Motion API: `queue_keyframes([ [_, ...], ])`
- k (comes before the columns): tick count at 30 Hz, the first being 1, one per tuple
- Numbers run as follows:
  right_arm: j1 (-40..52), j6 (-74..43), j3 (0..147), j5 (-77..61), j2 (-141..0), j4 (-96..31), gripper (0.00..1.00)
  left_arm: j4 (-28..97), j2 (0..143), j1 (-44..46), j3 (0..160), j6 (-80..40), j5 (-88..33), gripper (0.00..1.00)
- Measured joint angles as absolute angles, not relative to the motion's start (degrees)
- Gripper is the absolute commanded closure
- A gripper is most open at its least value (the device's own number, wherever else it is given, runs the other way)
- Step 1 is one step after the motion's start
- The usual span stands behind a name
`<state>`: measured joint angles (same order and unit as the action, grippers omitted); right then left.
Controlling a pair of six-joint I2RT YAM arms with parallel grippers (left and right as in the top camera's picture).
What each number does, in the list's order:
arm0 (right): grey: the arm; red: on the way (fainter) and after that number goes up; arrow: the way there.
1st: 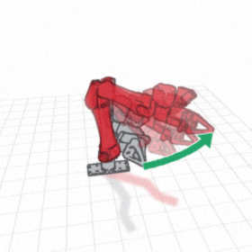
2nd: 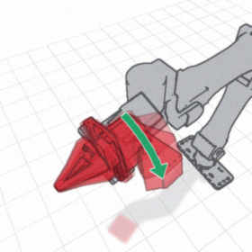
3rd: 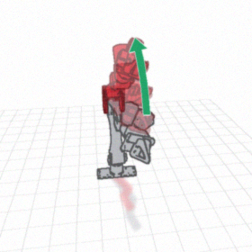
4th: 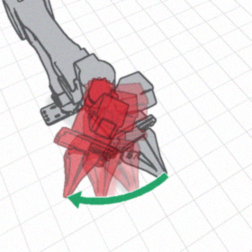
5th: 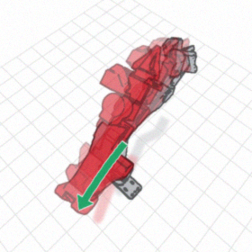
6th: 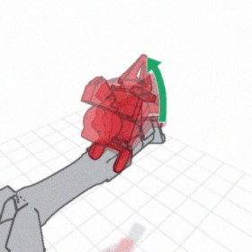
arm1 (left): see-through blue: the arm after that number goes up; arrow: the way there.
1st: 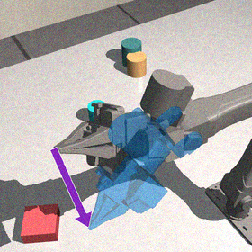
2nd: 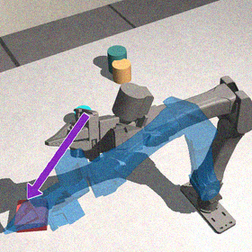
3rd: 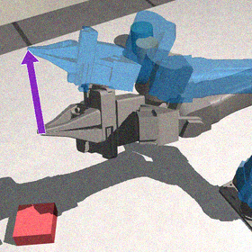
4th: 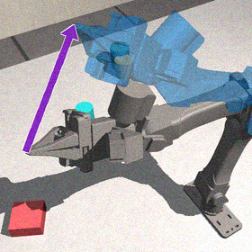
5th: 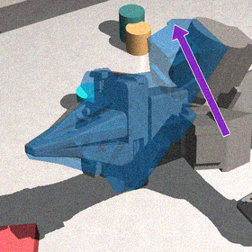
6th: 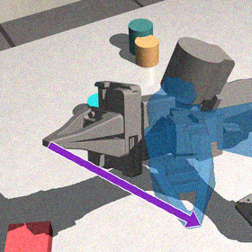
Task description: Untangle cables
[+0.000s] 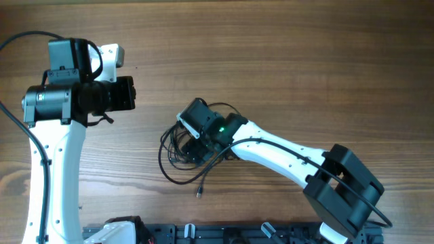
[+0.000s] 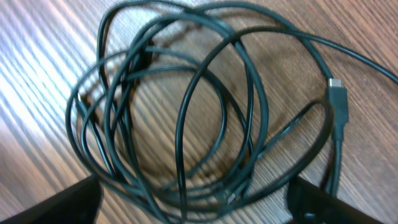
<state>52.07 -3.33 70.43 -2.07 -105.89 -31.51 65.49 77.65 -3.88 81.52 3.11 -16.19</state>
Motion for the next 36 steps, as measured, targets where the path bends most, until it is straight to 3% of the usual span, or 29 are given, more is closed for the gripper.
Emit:
queue_keyframes([
  [4,52.07,-5.28,70.43,-2.35,-105.93,-28.97,0.91,65.52,77.65,-3.88,81.52,3.05,-16.08,0.95],
  [5,52.07,-5.52,70.43,-2.39,-105.93,-28.82,0.96,65.49,77.65,-3.88,81.52,3.03,-16.08,0.95],
  [18,52.07,-10.92,70.43,-2.57,-105.91,-28.23,0.96,66.63,77.65,-3.88,81.52,2.66,-15.88,0.95],
  [23,52.05,-10.15,73.41,1.28,-103.15,-34.89,0.96,66.94,77.65,-3.88,81.52,2.66,-15.84,0.95],
  [28,52.01,-6.94,81.17,8.27,-92.60,-37.45,0.96,67.07,77.65,-3.88,81.52,2.66,-15.70,0.95],
  [36,51.90,-4.19,87.83,20.47,-69.19,-28.93,0.96,67.07,77.65,-3.88,81.52,2.66,-15.77,0.94],
])
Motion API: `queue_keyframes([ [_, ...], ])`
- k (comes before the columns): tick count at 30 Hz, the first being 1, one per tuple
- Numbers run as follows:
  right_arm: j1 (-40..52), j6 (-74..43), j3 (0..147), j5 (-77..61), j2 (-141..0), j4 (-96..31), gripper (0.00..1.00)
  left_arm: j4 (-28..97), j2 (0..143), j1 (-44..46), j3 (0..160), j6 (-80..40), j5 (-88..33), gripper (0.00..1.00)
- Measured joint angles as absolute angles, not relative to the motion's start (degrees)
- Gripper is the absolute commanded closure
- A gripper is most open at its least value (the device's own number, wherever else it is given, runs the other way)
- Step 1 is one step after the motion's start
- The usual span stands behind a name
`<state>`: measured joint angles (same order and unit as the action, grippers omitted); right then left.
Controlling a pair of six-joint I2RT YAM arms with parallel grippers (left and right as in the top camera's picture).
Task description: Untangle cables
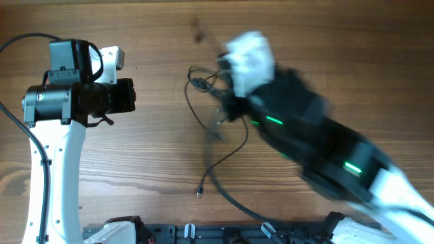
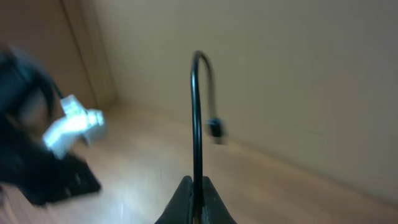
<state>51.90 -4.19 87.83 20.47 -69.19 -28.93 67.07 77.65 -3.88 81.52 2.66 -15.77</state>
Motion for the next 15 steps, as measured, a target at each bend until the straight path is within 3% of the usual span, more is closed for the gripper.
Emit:
queue_keyframes([
  [5,51.90,-3.77,87.85,21.04,-63.13,-28.84,0.96,67.05,77.65,-3.88,81.52,3.16,-20.88,0.84],
  [7,51.90,-3.75,87.85,20.12,-62.65,-29.34,0.96,67.05,77.65,-3.88,81.52,4.75,-26.85,0.71],
  [15,51.90,-3.75,87.83,17.98,-64.45,-30.79,0.96,69.67,77.65,2.44,81.52,17.43,-42.33,0.73],
])
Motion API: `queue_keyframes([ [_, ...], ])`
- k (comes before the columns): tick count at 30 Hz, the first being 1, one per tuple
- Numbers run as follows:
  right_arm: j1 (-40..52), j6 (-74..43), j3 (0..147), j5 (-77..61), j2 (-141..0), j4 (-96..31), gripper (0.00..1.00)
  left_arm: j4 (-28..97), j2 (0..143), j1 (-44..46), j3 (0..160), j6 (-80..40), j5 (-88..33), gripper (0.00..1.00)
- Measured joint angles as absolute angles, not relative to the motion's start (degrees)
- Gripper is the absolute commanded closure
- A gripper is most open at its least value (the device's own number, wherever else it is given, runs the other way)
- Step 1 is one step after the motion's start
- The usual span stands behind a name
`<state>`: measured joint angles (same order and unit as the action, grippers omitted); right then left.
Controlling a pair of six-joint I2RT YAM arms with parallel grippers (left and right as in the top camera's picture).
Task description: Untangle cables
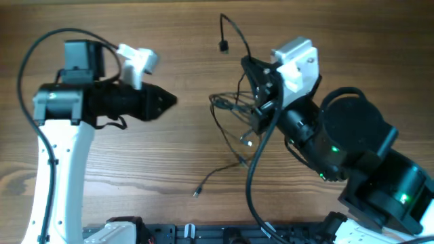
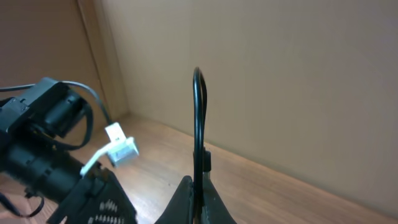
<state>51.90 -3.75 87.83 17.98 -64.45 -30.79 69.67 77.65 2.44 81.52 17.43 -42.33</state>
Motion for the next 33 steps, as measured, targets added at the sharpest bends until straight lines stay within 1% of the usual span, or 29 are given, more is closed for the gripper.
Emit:
queue_keyframes([
  [2,51.90,-3.73,87.83,17.82,-64.97,-30.81,0.96,69.93,77.65,5.56,81.52,19.90,-43.18,0.73],
  [8,51.90,-3.75,87.79,17.58,-65.91,-30.92,0.96,67.72,77.65,13.61,81.52,23.49,-42.39,0.69],
  [12,51.90,-3.73,87.79,16.88,-65.91,-31.38,0.96,64.53,77.69,17.67,81.52,24.18,-40.80,0.64],
  [17,51.90,-3.33,87.79,14.59,-65.91,-32.69,0.96,63.81,78.39,22.00,81.52,24.64,-36.95,0.59],
  [20,51.90,-3.09,87.79,14.13,-65.91,-33.23,0.96,63.79,79.35,23.64,81.52,24.80,-34.65,0.59],
  [21,51.90,-3.09,87.79,13.96,-65.91,-33.43,0.96,63.77,79.70,23.97,81.52,24.80,-33.82,0.61],
  [24,51.90,-3.09,87.79,13.91,-65.91,-33.78,0.96,63.68,80.53,24.34,81.52,24.80,-32.29,0.72],
  [26,51.90,-3.09,87.79,13.91,-65.91,-33.87,0.96,63.37,81.14,24.34,81.52,24.82,-31.57,0.82],
  [28,51.90,-3.09,87.79,13.91,-65.91,-33.87,0.96,62.96,81.84,24.32,81.52,24.97,-31.11,0.86],
  [31,51.90,-3.09,87.79,13.91,-65.91,-33.87,0.96,62.33,82.43,24.34,81.52,25.08,-30.85,0.86],
  [33,51.90,-3.09,87.79,13.91,-65.91,-33.87,0.96,61.54,82.59,24.34,81.52,25.02,-30.76,0.88],
])
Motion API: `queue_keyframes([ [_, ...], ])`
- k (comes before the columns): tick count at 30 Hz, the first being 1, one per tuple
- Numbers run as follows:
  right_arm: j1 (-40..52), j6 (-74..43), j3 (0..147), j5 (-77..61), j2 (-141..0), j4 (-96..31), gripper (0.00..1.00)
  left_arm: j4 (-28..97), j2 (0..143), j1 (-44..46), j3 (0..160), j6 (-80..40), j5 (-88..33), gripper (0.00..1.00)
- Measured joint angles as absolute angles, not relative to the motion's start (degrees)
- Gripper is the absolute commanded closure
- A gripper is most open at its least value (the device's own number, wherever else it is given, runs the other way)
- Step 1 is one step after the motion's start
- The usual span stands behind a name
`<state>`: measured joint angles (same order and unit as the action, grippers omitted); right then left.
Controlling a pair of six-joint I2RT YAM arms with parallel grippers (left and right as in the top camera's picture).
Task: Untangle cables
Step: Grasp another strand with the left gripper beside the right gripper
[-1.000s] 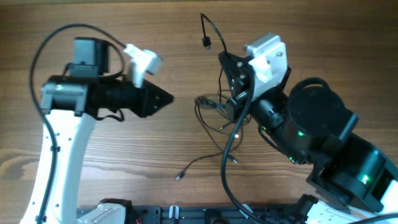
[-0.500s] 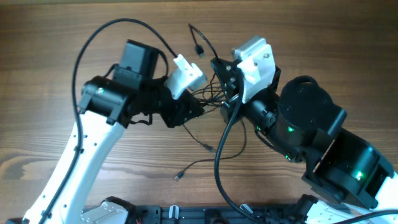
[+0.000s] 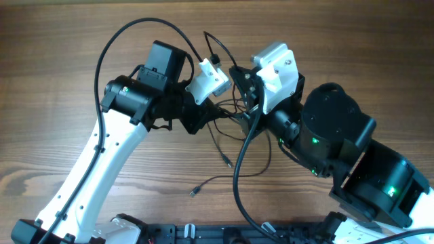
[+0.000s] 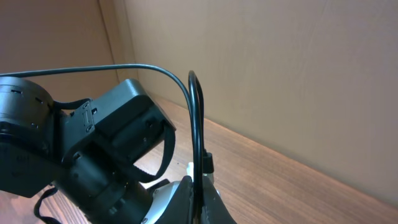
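A thin black cable (image 3: 235, 129) hangs in loose loops from my right gripper (image 3: 244, 87), which is raised high above the table. In the right wrist view the right gripper (image 4: 198, 202) is shut on one strand of the cable (image 4: 193, 124), which arches above the fingers, with a small plug (image 4: 207, 163) hanging just behind. Two loose ends (image 3: 194, 192) (image 3: 226, 161) lie on the wood. My left gripper (image 3: 198, 120) sits right against the hanging loops. Its jaws are dark and hidden under the wrist.
The wooden table (image 3: 81, 41) stretches all round. A black rail (image 3: 224, 234) runs along the front edge. My left arm's own supply cable (image 3: 135, 27) arcs over its wrist. The bulky right arm (image 3: 339, 149) covers the right half.
My left arm has moved from the left side of the table in to the hanging loops beside the right gripper. The right gripper still holds its strand at about the same height.
My right gripper was open, low over the coiled cable on the table. Then it was shut on a strand and raised, the coil lifted and loosened. Then the loops dangled while the left arm pointed from the left. Now the left gripper is at the loops.
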<state>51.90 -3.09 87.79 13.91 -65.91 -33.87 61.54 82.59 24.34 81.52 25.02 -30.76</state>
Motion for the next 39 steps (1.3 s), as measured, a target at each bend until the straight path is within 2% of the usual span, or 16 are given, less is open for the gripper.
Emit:
queue_keyframes([
  [3,51.90,-3.09,87.79,13.91,-65.91,-33.87,0.96,60.75,82.61,24.34,81.52,24.91,-30.65,0.96],
  [7,51.90,-3.09,87.79,13.91,-65.91,-33.87,0.96,60.10,82.61,24.34,81.52,24.82,-30.63,0.94],
  [8,51.90,-3.09,87.79,13.89,-65.91,-33.87,0.96,59.99,82.61,24.34,81.52,24.82,-30.63,0.85],
  [9,51.90,-3.07,87.79,13.89,-65.91,-33.89,0.96,59.83,82.61,24.34,81.52,24.80,-30.63,0.71],
  [12,51.90,-3.07,87.79,13.89,-65.91,-33.89,0.96,59.68,82.61,24.34,81.52,25.04,-30.39,0.45],
  [13,51.90,-3.07,87.79,13.89,-65.91,-33.91,0.96,59.68,82.61,24.34,81.52,24.73,-30.39,0.39],
  [15,51.90,-3.07,87.79,13.89,-65.91,-34.28,0.96,59.68,82.61,24.34,81.52,25.04,-29.76,0.37],
  [20,51.90,-3.09,87.79,13.69,-65.91,-35.09,0.96,59.53,82.61,24.34,81.52,25.89,-27.24,0.51],
  [30,51.90,-3.11,87.79,13.52,-65.91,-35.97,0.96,59.75,82.63,24.34,81.52,31.94,-25.89,0.57],
  [31,51.90,-3.11,87.79,13.50,-65.91,-35.99,0.96,59.75,82.67,24.34,81.52,32.27,-25.89,0.60],
  [33,51.90,-3.11,87.79,13.50,-65.91,-35.99,0.96,59.79,82.87,24.34,81.52,32.53,-25.76,0.76],
  [34,51.90,-3.11,87.79,13.52,-65.91,-36.01,0.96,60.01,83.07,24.34,81.52,32.82,-25.76,0.87],
  [35,51.90,-3.11,87.79,13.50,-65.91,-36.01,0.96,60.23,83.29,24.34,81.52,33.17,-25.71,0.92],
  [36,51.90,-3.11,87.79,13.50,-65.91,-36.01,0.96,60.47,83.59,24.34,81.52,34.06,-25.61,0.96],
  [39,51.90,-3.11,87.79,13.50,-65.91,-36.01,0.96,60.75,84.47,24.34,81.52,35.40,-25.34,0.96],
])
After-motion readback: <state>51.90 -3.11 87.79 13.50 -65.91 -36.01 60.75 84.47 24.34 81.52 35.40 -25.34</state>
